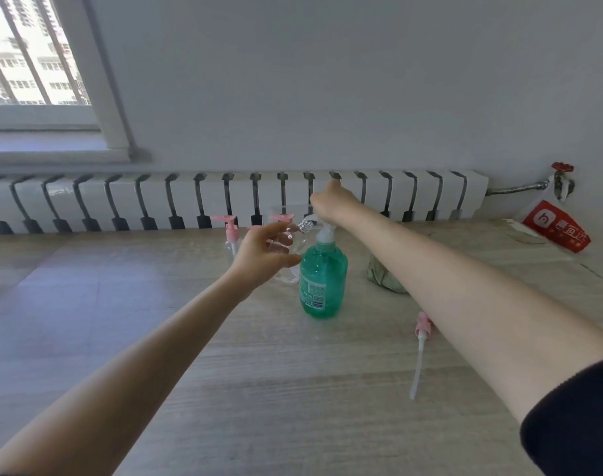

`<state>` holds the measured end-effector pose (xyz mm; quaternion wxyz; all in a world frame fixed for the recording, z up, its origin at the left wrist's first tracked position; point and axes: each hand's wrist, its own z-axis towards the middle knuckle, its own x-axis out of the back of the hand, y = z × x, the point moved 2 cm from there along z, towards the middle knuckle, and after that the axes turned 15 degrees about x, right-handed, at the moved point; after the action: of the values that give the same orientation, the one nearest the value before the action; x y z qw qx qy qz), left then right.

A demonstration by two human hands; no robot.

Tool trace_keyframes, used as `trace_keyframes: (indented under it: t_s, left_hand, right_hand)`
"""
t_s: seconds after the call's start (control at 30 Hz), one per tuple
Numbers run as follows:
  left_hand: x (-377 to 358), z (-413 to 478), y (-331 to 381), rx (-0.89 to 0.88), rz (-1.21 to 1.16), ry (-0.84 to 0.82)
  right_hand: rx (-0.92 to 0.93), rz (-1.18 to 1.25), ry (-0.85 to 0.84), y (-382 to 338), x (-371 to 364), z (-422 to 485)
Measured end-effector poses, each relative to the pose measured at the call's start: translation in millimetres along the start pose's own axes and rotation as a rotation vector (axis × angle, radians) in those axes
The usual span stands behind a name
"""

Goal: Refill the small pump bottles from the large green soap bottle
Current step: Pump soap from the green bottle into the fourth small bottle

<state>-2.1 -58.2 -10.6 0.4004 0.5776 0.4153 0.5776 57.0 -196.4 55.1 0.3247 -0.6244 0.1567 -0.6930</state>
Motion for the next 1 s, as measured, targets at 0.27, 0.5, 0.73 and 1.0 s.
trace_keyframes:
  t_s: [0.27, 0.5, 0.73, 1.0]
  left_hand:
    - [2.2, 1.3, 5.1, -0.031, 0.011, 0.015]
    - [0.4, 4.7, -2.3, -0.032, 0.058, 0.024]
    - [-2.3, 3.1, -5.6, -0.024, 0.015, 0.001]
    - [-1.5, 1.0, -2.0, -0.025, 0.036, 0.011]
  right_hand:
    - [0.005, -0.065, -0.059, 2.1, -4.3, 4.1]
    - [0.011, -0.025, -0.037, 11.3, -16.4, 4.7]
    - [0.012, -0.017, -0.023, 14.5, -17.2, 3.6]
    - [-0.015, 0.017, -0.007, 7.8, -13.3, 0.0]
